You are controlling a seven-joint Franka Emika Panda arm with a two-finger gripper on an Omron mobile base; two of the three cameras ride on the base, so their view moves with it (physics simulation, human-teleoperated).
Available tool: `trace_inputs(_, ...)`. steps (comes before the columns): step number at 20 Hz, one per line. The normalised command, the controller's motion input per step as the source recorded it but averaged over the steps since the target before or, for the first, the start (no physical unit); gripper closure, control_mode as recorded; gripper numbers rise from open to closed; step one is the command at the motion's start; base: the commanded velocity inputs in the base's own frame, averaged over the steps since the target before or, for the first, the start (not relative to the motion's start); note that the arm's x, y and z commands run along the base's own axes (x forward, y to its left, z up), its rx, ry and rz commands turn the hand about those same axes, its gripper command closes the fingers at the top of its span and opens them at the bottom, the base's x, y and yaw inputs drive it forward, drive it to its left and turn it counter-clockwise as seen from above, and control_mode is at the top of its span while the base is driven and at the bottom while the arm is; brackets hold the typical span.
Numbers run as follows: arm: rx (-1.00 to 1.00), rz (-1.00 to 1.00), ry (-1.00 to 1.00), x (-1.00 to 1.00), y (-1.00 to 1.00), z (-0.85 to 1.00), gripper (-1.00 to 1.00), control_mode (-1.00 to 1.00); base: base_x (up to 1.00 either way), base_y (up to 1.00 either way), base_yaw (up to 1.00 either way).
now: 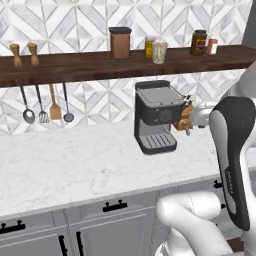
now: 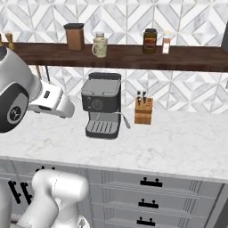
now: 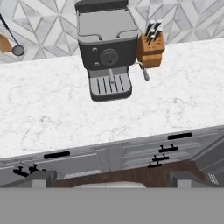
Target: Gather all objects into one cabinet and sort the glasses and bowls to opposite sides.
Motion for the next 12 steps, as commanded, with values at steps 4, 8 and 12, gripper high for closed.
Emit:
trace_inputs(4,0.00,0.00,0.00,0.00,0.00,0.00,-1.00,1.00,0.13,0.29,-0.11)
trace_inputs(8,0.00,0.00,0.00,0.00,0.00,0.00,-1.00,1.00,0.27,0.23,-0.04)
trace_inputs(12,0.00,0.00,0.00,0.00,0.00,0.00,-1.00,1.00,0.42,0.02,0.11)
